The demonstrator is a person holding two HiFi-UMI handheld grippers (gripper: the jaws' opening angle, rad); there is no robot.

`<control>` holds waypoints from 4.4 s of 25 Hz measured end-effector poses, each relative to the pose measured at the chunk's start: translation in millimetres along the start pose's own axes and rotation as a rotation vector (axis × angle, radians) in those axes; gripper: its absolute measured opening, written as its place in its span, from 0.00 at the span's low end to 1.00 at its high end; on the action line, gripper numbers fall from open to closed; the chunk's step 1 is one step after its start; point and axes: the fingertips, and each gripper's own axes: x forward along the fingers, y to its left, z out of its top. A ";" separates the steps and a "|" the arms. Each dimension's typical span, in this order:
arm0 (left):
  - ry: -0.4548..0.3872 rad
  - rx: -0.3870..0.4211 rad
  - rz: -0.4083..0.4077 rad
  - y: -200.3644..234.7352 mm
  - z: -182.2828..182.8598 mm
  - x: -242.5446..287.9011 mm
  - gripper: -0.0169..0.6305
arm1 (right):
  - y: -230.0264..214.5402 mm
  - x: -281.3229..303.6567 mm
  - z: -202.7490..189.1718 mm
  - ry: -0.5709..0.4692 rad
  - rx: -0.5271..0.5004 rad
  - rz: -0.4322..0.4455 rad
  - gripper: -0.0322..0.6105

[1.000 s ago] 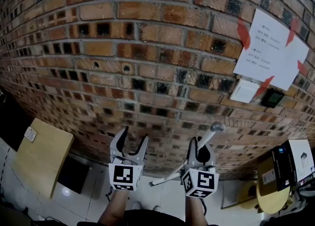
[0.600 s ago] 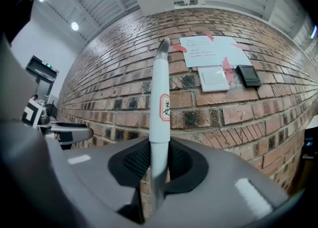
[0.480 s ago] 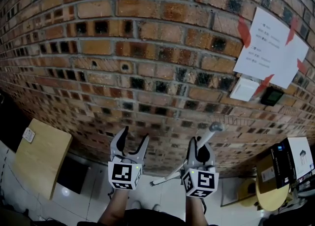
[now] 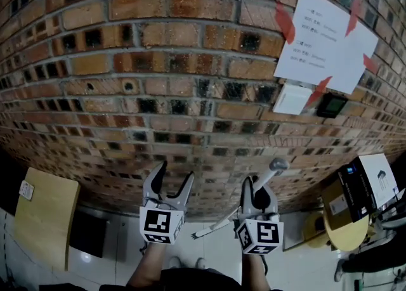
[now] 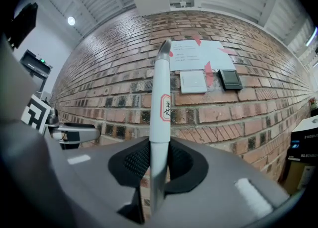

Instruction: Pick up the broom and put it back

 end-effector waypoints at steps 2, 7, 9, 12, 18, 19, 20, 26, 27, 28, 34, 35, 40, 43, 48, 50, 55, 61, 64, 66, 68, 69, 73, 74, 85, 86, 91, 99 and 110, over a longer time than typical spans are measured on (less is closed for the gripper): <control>0.002 -0.006 -0.046 -15.7 -1.5 8.3 0.49 | -11.8 -9.1 1.5 -0.002 -0.003 -0.023 0.15; 0.012 -0.008 -0.165 -59.8 -6.8 27.3 0.49 | -51.0 -36.3 -2.5 0.009 -0.010 -0.120 0.15; 0.017 -0.014 -0.213 -77.8 -9.6 34.0 0.49 | -67.5 -48.6 -6.5 0.025 -0.013 -0.160 0.15; 0.026 -0.014 -0.281 -104.3 -13.7 42.8 0.49 | -92.5 -66.6 -12.0 0.043 -0.024 -0.217 0.15; 0.043 -0.017 -0.425 -159.6 -25.9 55.7 0.49 | -143.4 -104.0 -41.7 0.131 -0.040 -0.349 0.15; 0.044 -0.019 -0.446 -167.9 -28.1 56.8 0.49 | -149.7 -110.0 -48.4 0.150 -0.039 -0.362 0.15; 0.045 -0.021 -0.465 -175.6 -30.2 57.8 0.49 | -155.3 -116.0 -55.3 0.170 -0.039 -0.373 0.15; 0.070 -0.026 -0.563 -216.4 -51.9 65.4 0.50 | -187.4 -155.8 -107.0 0.300 -0.025 -0.420 0.15; 0.078 -0.023 -0.577 -222.6 -58.7 65.5 0.50 | -193.2 -164.2 -117.3 0.321 -0.021 -0.432 0.15; 0.088 -0.020 -0.590 -228.1 -66.0 65.1 0.51 | -198.2 -172.3 -128.2 0.343 -0.019 -0.443 0.15; 0.155 0.020 -0.640 -246.4 -106.9 62.5 0.54 | -217.8 -201.4 -209.0 0.486 0.010 -0.459 0.15; 0.167 0.029 -0.648 -248.9 -113.1 61.9 0.54 | -219.8 -203.7 -224.1 0.508 0.018 -0.459 0.15; 0.227 0.033 -0.661 -256.3 -141.9 62.6 0.54 | -224.9 -199.9 -292.5 0.591 0.049 -0.433 0.15; 0.263 0.030 -0.647 -255.3 -156.7 64.2 0.54 | -224.3 -190.6 -331.2 0.650 0.026 -0.405 0.15; 0.307 0.015 -0.622 -249.8 -176.5 67.4 0.55 | -220.6 -179.3 -400.7 0.774 0.028 -0.380 0.15; 0.324 0.012 -0.608 -244.8 -184.3 69.8 0.54 | -218.1 -171.6 -432.1 0.841 0.043 -0.362 0.15; 0.371 0.016 -0.573 -228.6 -198.6 65.3 0.55 | -209.6 -135.4 -488.5 0.859 0.139 -0.334 0.15; 0.413 0.021 -0.500 -196.8 -210.6 57.9 0.55 | -213.8 -56.3 -503.1 0.851 0.167 -0.287 0.15; 0.426 0.026 -0.470 -185.8 -214.9 52.0 0.54 | -219.7 -25.4 -508.7 0.855 0.177 -0.275 0.15; 0.425 0.042 -0.440 -175.4 -214.2 46.1 0.54 | -217.0 -7.2 -516.6 0.842 0.214 -0.257 0.16; 0.414 0.057 -0.403 -164.3 -210.8 39.8 0.53 | -212.7 3.9 -524.3 0.853 0.235 -0.241 0.18; 0.408 0.059 -0.388 -160.1 -209.2 37.5 0.53 | -211.9 7.9 -526.3 0.859 0.242 -0.235 0.18; 0.397 0.047 -0.367 -147.8 -205.1 30.3 0.53 | -211.8 24.2 -521.1 0.845 0.249 -0.200 0.26; 0.394 0.044 -0.367 -145.2 -204.3 28.1 0.53 | -211.2 27.5 -518.9 0.842 0.246 -0.183 0.35; 0.345 -0.002 -0.342 -132.6 -189.9 16.6 0.53 | -202.9 20.0 -421.3 0.656 0.134 -0.104 0.51; 0.335 -0.004 -0.336 -131.7 -186.1 16.7 0.53 | -199.3 17.6 -407.2 0.627 0.125 -0.097 0.51; 0.280 0.005 -0.295 -124.5 -162.4 10.0 0.53 | -171.6 2.7 -317.3 0.436 0.110 -0.080 0.51; 0.187 0.003 -0.143 -98.5 -116.8 -28.6 0.53 | -104.3 -22.6 -162.0 0.128 0.096 0.041 0.52; 0.110 -0.009 0.103 -61.7 -78.9 -124.0 0.53 | -8.6 -84.7 -97.9 0.059 0.039 0.161 0.60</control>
